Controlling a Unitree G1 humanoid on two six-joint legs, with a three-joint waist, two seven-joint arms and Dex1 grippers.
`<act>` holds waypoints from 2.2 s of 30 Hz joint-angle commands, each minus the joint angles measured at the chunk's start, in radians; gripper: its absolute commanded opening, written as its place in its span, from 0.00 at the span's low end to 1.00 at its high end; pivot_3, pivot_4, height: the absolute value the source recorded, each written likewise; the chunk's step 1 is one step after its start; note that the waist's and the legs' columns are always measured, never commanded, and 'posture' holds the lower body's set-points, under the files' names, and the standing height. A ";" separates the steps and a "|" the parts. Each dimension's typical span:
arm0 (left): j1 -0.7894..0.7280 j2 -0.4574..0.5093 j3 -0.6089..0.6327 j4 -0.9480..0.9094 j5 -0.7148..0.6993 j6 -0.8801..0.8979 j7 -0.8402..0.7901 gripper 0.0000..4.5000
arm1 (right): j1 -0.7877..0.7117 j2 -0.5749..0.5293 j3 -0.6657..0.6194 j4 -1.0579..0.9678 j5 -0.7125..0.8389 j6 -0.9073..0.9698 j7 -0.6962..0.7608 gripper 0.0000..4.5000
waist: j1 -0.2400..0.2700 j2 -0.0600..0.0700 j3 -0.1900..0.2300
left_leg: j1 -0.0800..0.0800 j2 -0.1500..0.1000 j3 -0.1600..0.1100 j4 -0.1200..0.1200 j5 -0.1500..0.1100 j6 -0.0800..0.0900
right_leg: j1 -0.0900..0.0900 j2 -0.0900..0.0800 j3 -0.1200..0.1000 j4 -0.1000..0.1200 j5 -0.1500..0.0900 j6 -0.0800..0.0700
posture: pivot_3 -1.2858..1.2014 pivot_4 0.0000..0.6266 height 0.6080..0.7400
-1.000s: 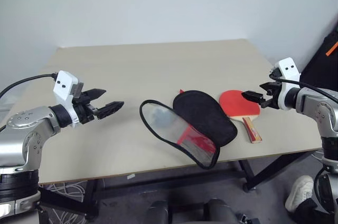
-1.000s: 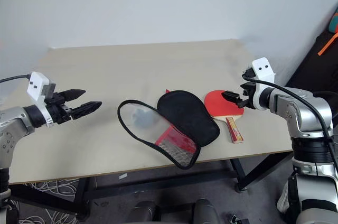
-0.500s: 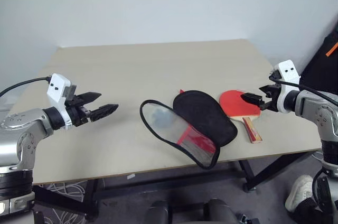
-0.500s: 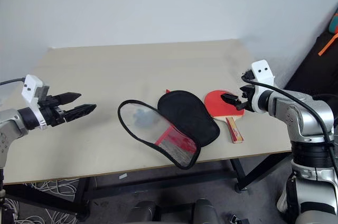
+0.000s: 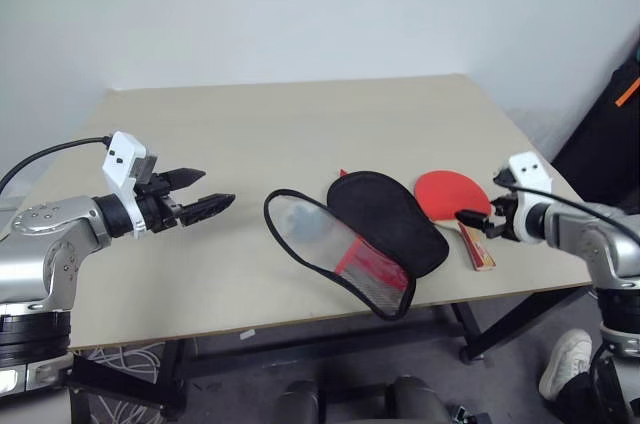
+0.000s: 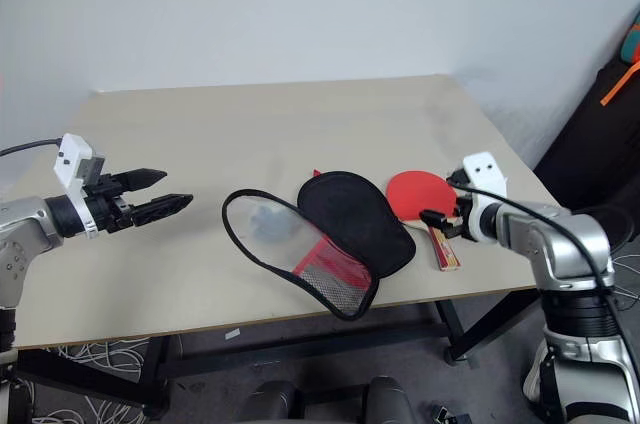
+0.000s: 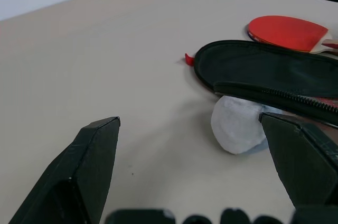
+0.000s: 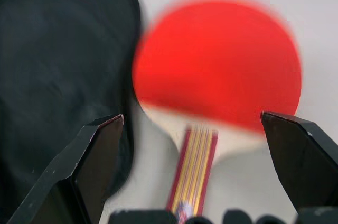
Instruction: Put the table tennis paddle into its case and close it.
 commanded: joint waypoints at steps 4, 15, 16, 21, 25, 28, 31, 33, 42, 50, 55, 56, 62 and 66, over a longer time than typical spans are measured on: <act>-0.034 0.014 -0.005 -0.018 0.004 -0.014 0.005 1.00 | 0.005 0.030 -0.005 0.058 -0.051 -0.068 -0.046 1.00 | 0.000 0.000 0.000 | 0.000 0.000 0.000 0.000 0.000 0.000 | 0.000 0.000 0.000 0.000 0.000 0.000 | 0.52 0.00 0.68; -0.033 0.014 -0.008 -0.035 -0.006 -0.004 0.019 1.00 | 0.027 0.048 -0.006 0.094 -0.074 -0.096 -0.070 0.92 | 0.000 0.000 0.000 | 0.000 0.000 0.000 0.000 0.000 0.000 | 0.001 0.000 0.000 0.000 0.000 0.000 | 0.52 0.00 0.68; -0.033 0.013 -0.008 -0.036 -0.007 -0.004 0.019 1.00 | 0.028 0.048 -0.007 0.094 -0.075 -0.096 -0.070 0.88 | 0.000 0.000 0.000 | 0.000 0.000 0.000 0.000 0.000 0.000 | 0.001 0.000 0.000 0.000 0.000 0.000 | 0.52 0.00 0.68; -0.039 0.010 -0.014 -0.028 -0.005 -0.007 0.019 1.00 | 0.028 0.054 0.001 0.075 -0.076 -0.081 -0.067 0.48 | 0.002 0.000 0.000 | 0.000 -0.001 -0.001 0.001 0.000 0.000 | 0.002 0.000 0.000 0.000 0.000 0.000 | 0.52 0.00 0.68; -0.041 0.008 -0.016 -0.027 -0.004 -0.007 0.021 1.00 | 0.012 0.070 -0.009 0.072 -0.072 -0.087 -0.073 0.25 | 0.000 0.000 0.000 | 0.000 0.000 -0.001 0.001 0.000 0.000 | 0.001 0.000 0.000 0.000 0.000 0.000 | 0.52 0.00 0.68; -0.041 0.007 -0.017 -0.027 -0.004 -0.007 0.023 1.00 | -0.033 0.113 -0.062 0.096 -0.072 -0.138 -0.118 0.25 | 0.000 0.000 0.000 | 0.000 0.000 -0.001 0.001 0.000 0.000 | 0.001 0.000 0.000 0.000 0.000 0.000 | 0.52 0.00 0.68; -0.041 0.007 -0.018 -0.024 -0.002 -0.008 0.024 1.00 | -0.081 0.158 -0.105 0.101 -0.062 -0.185 -0.146 0.25 | -0.001 0.001 0.001 | 0.000 0.000 0.000 0.001 0.000 0.000 | 0.001 0.000 0.000 0.000 0.000 0.000 | 0.52 0.00 0.68; -0.041 0.007 -0.019 -0.023 -0.002 -0.008 0.024 1.00 | -0.111 0.191 -0.109 0.071 -0.044 -0.197 -0.145 0.25 | -0.001 0.001 0.001 | 0.000 0.000 -0.001 0.000 0.000 0.000 | 0.000 0.000 0.000 0.001 0.001 -0.001 | 0.52 0.00 0.68; -0.049 -0.002 -0.026 -0.020 -0.001 -0.012 0.028 1.00 | -0.122 0.303 0.006 -0.125 0.006 -0.122 -0.109 0.25 | 0.000 0.001 0.000 | 0.000 0.000 -0.001 0.000 0.000 0.000 | 0.000 0.000 0.000 0.001 0.001 -0.001 | 0.52 0.00 0.68; -0.032 -0.002 -0.017 -0.030 -0.004 -0.012 0.034 1.00 | -0.045 0.287 0.102 -0.184 0.013 -0.098 -0.058 0.25 | 0.000 0.001 0.000 | 0.000 0.000 -0.002 0.001 0.000 0.000 | 0.000 0.000 0.000 0.001 0.001 -0.001 | 0.52 0.00 0.68; -0.023 -0.004 -0.013 -0.037 -0.008 -0.013 0.041 1.00 | -0.020 0.256 0.152 -0.169 -0.008 -0.121 -0.028 0.25 | 0.000 0.001 0.000 | 0.000 0.000 -0.001 0.000 0.000 0.000 | 0.000 0.001 0.000 0.001 0.001 -0.001 | 0.52 0.00 0.68; -0.023 -0.005 -0.013 -0.037 -0.008 -0.013 0.042 1.00 | -0.017 0.249 0.163 -0.166 -0.011 -0.127 -0.021 0.25 | 0.000 0.001 0.000 | 0.000 0.000 -0.002 0.000 0.000 0.000 | 0.000 0.001 0.000 0.001 0.001 -0.001 | 0.52 0.00 0.68; -0.022 -0.010 -0.013 -0.041 -0.010 -0.014 0.046 1.00 | -0.018 0.253 0.203 -0.110 -0.036 -0.145 -0.020 0.25 | 0.000 0.001 0.000 | 0.000 0.000 -0.002 0.001 0.000 0.000 | 0.000 0.000 0.000 0.001 0.001 -0.001 | 0.52 0.00 0.68; -0.016 -0.011 -0.007 -0.046 -0.012 -0.013 0.047 1.00 | -0.015 0.257 0.198 -0.074 -0.042 -0.133 -0.029 0.25 | 0.000 0.001 0.000 | 0.000 0.000 -0.002 0.001 0.000 0.000 | 0.000 0.000 0.000 0.001 0.001 -0.001 | 0.52 0.00 0.68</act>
